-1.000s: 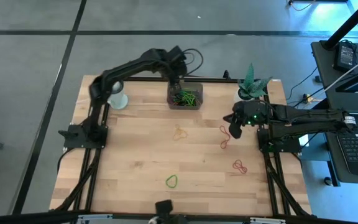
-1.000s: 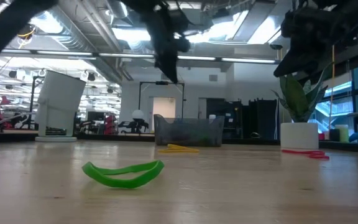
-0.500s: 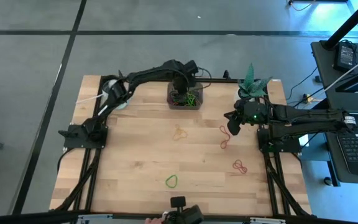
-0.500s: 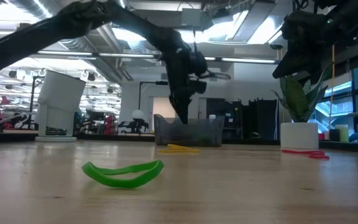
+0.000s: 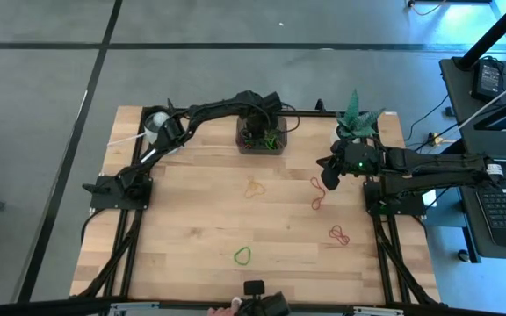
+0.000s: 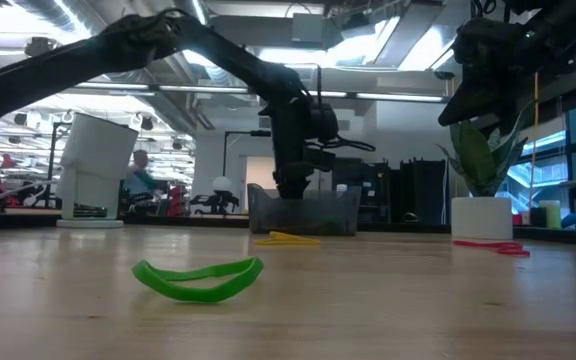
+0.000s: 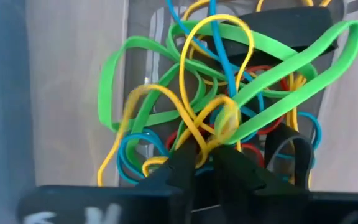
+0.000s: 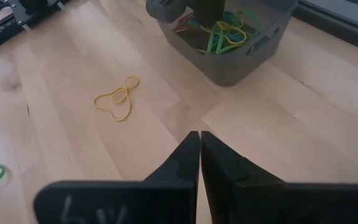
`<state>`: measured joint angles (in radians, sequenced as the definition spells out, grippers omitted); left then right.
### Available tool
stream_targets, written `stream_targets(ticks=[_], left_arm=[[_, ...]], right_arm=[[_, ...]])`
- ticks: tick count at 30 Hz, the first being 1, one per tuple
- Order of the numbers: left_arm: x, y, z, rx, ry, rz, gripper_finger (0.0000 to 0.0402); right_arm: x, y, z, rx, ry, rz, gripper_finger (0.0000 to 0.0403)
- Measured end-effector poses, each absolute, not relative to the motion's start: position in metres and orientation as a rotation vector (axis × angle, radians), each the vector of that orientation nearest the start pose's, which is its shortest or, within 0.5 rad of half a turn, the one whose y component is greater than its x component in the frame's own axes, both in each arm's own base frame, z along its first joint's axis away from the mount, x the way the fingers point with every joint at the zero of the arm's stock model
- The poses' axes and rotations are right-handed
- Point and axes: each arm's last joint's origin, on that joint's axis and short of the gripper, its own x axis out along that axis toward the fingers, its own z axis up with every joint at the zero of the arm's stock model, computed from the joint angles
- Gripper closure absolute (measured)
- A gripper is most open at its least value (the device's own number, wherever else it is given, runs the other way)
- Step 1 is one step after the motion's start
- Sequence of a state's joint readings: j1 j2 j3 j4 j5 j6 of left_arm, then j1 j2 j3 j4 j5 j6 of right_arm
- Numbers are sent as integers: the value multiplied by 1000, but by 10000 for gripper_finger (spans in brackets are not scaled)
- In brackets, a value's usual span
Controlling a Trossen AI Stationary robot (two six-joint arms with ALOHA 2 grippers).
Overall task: Pick and place rubber bands into bin
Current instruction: Put the yellow rubber band into the bin, then put the red rubber band into the bin
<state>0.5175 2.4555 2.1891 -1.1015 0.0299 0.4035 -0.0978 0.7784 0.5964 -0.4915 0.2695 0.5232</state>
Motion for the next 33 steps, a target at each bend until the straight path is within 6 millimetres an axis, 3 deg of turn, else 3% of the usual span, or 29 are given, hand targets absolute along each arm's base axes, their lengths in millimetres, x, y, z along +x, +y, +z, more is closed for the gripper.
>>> stream_targets(ticks=[8,13,21,26,33], left_arm=[[432,238,173,-43,1394,131,278],[432,238,194,-70,1387,163,256],[421,236,228,-83,1403,258,252],[414,233,245,-187,1387,314,252],[411,209,279,-223,1310,365,282]], right_arm=[[157,-23,244,439,565,-520,383],[157,-23,244,436,565,-519,383],[157,-23,244,433,566,-518,383],[157,-23,244,428,567,-516,383],[157,-23,244,431,563,-517,383]])
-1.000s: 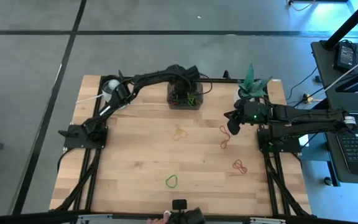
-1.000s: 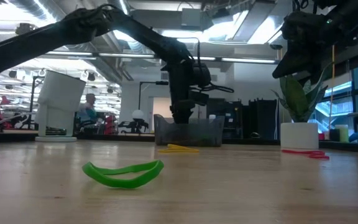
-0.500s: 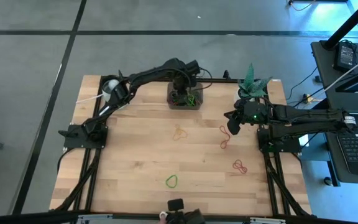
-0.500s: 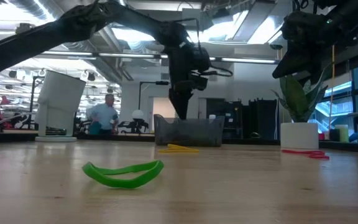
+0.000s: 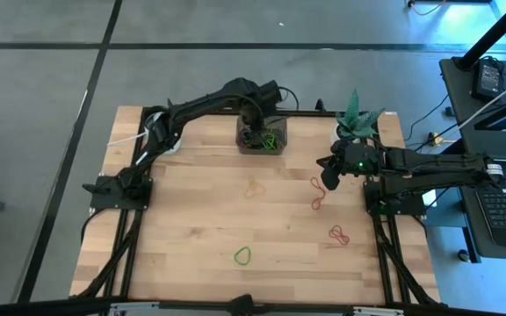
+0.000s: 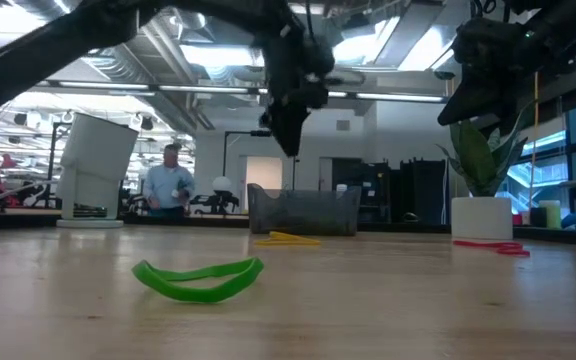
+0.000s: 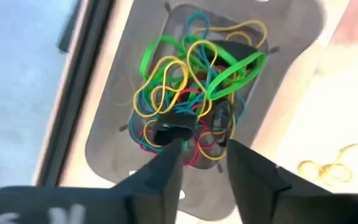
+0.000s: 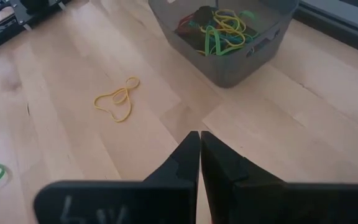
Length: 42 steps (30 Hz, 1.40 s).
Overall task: Pick and place rubber bands into bin
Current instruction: Put the red rubber band into the bin
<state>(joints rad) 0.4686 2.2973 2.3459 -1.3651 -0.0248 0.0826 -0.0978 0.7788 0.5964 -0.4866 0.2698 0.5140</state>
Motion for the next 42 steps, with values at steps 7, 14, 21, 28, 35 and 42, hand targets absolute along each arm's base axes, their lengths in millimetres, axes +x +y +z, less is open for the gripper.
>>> stream_targets(ticks=[7,14,21,28,35,42], left_arm=[[427,155,297,-106,1279,333,392],[443,102,295,-50,1283,250,400],[438,67,269,-27,1319,270,400],[389,46,254,-88,1163,301,400],[307,30,245,-94,974,376,400],[225,20,234,-125,843,377,400]], right_arm=[[157,-23,244,430,563,-516,383],[156,-23,242,336,609,-491,383],[156,-23,242,336,611,-491,383],[156,-23,242,330,615,-488,386],[156,-18,243,378,612,-469,399],[176,-6,278,404,630,-511,401]])
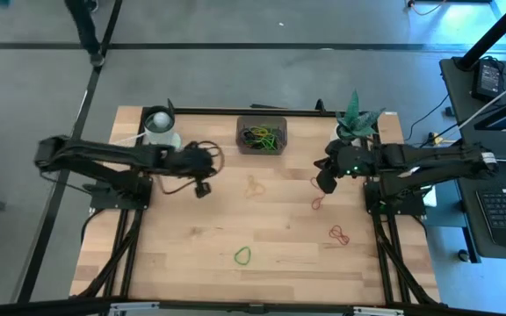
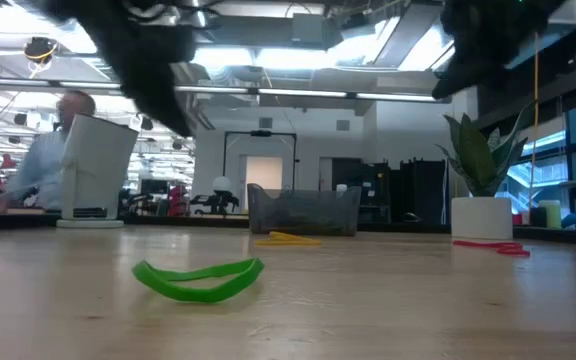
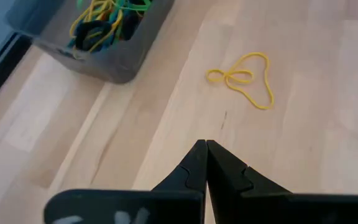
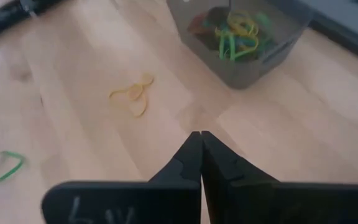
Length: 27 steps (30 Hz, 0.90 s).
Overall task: Pick and place rubber bands into bin
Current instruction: Put the red rubber band into the bin
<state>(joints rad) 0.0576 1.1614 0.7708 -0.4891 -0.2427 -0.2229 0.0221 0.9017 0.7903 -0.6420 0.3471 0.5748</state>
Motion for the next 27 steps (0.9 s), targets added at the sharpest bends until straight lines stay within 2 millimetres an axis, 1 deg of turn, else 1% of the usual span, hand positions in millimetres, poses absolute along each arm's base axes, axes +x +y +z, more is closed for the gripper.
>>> stream_targets(ticks=[3,6,9,12,15,18,22,27], left_arm=[[196,16,234,-136,767,356,400],[172,12,239,-155,676,342,400],[152,8,244,-165,589,319,400],[136,5,246,-153,518,293,400],[125,2,247,-138,470,255,400],[119,0,250,-131,437,222,400],[115,-3,252,-128,417,196,400],[116,-5,251,-117,426,180,400]], right_arm=[[192,2,294,410,715,-516,401],[208,10,299,421,851,-558,402],[223,22,298,452,972,-614,402],[234,37,284,529,1104,-636,400],[239,53,267,621,1221,-636,391],[239,70,252,669,1329,-661,376],[234,87,240,649,1447,-702,351],[234,107,222,600,1588,-679,315]])
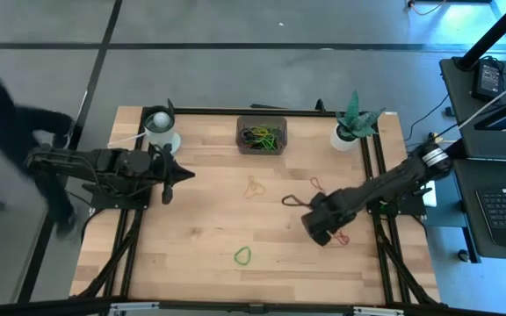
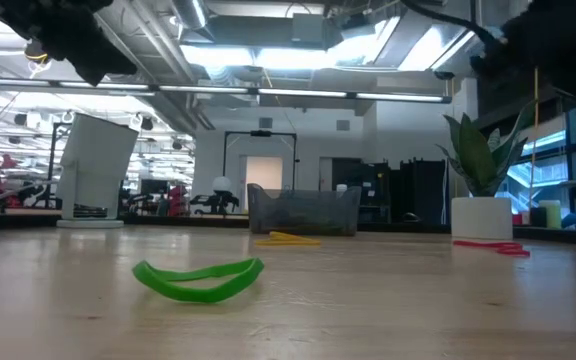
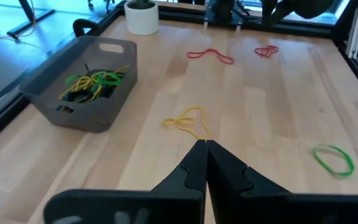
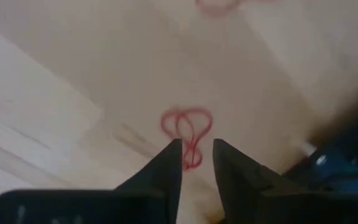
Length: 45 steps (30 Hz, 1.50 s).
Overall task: Pick and place rubber bands into bin
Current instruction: Put the red rubber band into the bin
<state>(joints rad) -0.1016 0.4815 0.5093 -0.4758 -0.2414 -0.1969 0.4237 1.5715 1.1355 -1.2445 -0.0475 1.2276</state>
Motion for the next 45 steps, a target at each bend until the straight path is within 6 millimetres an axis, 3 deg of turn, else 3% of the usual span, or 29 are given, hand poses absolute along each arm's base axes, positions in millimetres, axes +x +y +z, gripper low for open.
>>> stream_targets(ticks=[8,18,24,31,40,45], left_arm=[[117,-6,250,-86,438,142,400],[117,-7,250,-102,441,110,400],[117,-7,250,-104,441,114,400],[117,-7,250,-143,438,126,400],[117,-7,250,-152,437,130,400],[117,-7,250,-154,438,122,400]], right_arm=[[236,129,194,556,1748,-668,253],[208,143,150,613,1807,-572,178],[199,141,131,626,1781,-536,167],[193,137,117,694,1765,-497,215],[192,137,117,672,1772,-501,380],[198,141,123,650,1759,-518,392]])
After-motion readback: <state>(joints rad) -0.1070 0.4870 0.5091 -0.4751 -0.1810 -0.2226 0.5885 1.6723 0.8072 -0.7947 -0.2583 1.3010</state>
